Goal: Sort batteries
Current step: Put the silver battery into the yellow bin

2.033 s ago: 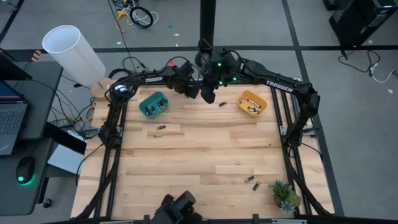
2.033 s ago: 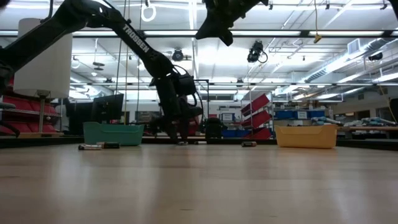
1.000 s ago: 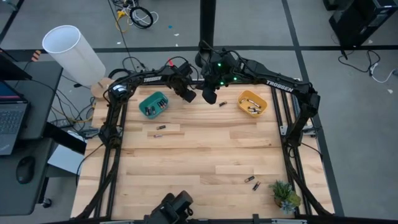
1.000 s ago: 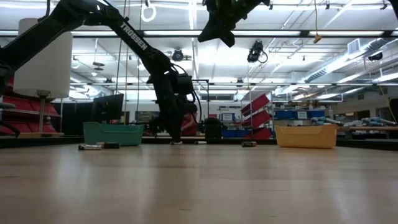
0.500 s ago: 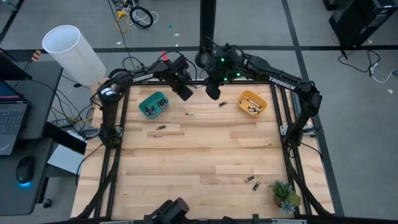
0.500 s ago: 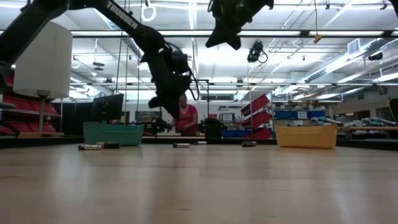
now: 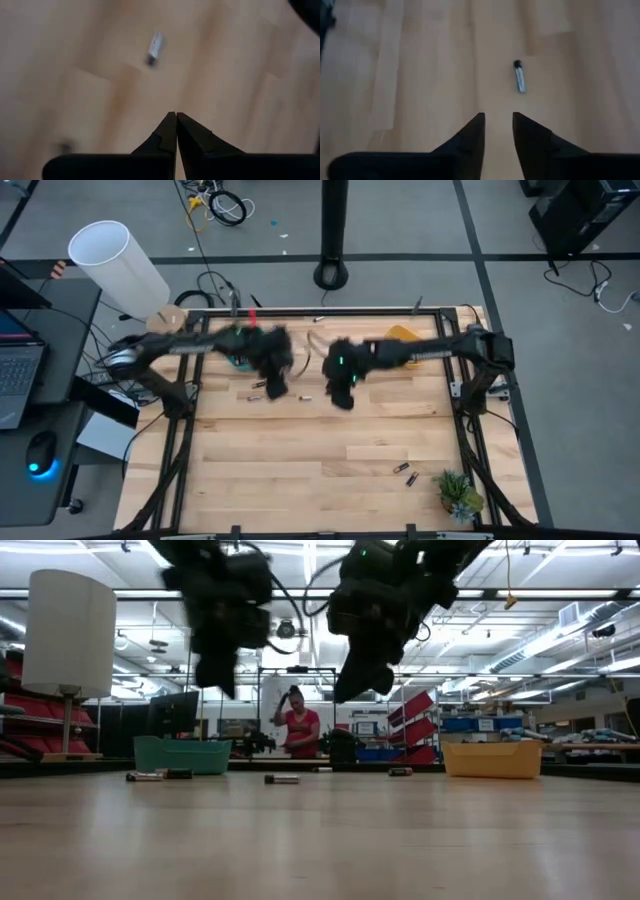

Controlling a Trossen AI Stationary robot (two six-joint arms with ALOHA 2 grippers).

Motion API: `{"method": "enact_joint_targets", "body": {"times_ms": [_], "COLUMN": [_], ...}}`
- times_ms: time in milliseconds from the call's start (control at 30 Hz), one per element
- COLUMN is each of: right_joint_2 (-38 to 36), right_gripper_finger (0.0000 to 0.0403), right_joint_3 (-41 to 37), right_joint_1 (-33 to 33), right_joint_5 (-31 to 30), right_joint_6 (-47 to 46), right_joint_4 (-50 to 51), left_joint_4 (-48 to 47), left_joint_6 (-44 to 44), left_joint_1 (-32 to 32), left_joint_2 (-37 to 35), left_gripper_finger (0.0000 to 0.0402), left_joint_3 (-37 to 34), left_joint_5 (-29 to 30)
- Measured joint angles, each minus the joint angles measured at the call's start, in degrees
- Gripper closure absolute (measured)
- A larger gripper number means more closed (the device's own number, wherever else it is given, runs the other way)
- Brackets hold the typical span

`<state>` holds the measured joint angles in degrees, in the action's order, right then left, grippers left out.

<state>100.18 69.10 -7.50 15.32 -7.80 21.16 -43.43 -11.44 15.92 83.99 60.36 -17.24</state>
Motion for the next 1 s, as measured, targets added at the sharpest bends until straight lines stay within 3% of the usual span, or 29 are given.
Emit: {"method": "enact_joint_targets", "body": {"times_ms": [133,233,467,667,1000], "right_joint_2": [0.77,4.12,14.86,20.60,21.70], "right_gripper_finger": [0.0260,0.0230,0.0189,0.0202,0.0268], "right_joint_3": [-5.52,-7.46,-5.05,-4.49,-4.35], "right_joint_1": [6.74,10.12,14.80,15.03,15.31], "right_joint_5": [-6.99,-8.64,-13.15,-13.98,-12.88], "right_joint_6": [3.06,4.40,4.87,2.66,5.50], "right_joint_4": [-13.57,-21.77,-30.39,-35.54,-35.11], "left_joint_4": [8.90,13.09,13.72,13.35,13.52], "left_joint_6": [-14.62,-25.22,-38.24,-44.87,-47.85], "left_joint_1": [-10.31,-17.34,-30.70,-36.51,-39.73], "left_joint_2": [-9.42,-13.91,-17.89,-17.65,-17.71], "left_gripper_finger": [0.0379,0.0379,0.0379,0.0378,0.0378], "left_joint_3": [-11.92,-17.01,-17.88,-17.62,-17.62], "left_joint_5": [5.30,11.43,27.43,30.36,31.20]}}
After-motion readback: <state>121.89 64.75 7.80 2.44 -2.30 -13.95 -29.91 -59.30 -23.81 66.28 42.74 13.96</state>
